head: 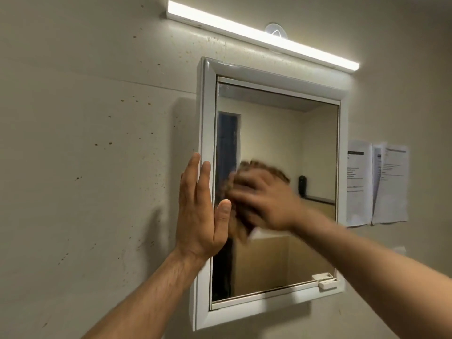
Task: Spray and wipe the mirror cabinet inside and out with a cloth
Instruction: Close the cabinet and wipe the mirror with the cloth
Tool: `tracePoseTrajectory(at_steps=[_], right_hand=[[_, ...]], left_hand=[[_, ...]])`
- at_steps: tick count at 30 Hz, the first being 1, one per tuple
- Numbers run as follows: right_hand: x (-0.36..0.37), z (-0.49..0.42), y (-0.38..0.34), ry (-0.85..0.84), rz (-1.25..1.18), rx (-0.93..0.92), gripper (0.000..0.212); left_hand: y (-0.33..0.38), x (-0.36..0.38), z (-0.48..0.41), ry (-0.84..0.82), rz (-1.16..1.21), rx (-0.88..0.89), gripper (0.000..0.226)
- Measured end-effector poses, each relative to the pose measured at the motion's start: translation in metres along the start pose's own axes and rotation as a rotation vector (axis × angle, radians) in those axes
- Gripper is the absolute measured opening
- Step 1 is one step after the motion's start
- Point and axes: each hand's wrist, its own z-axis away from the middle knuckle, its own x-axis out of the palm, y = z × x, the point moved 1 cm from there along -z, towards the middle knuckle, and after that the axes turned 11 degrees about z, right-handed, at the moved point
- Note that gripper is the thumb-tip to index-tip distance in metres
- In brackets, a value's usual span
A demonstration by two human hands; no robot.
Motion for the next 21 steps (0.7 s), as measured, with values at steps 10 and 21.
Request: tracePoseTrajectory(at_steps=[10,21], right_hand=[[-0.004,-0.085,0.049,0.1,0.065,0.143,0.07],[-0.012,-0.065,0.121,-0.13,-0.067,1.452,0.077]], left_hand=[[-0.005,0.001,-0.004,-0.081,-0.174,-0.008,0.07],[0.001,0.007,-0.052,-0.056,-0.092,0.009,0.072]])
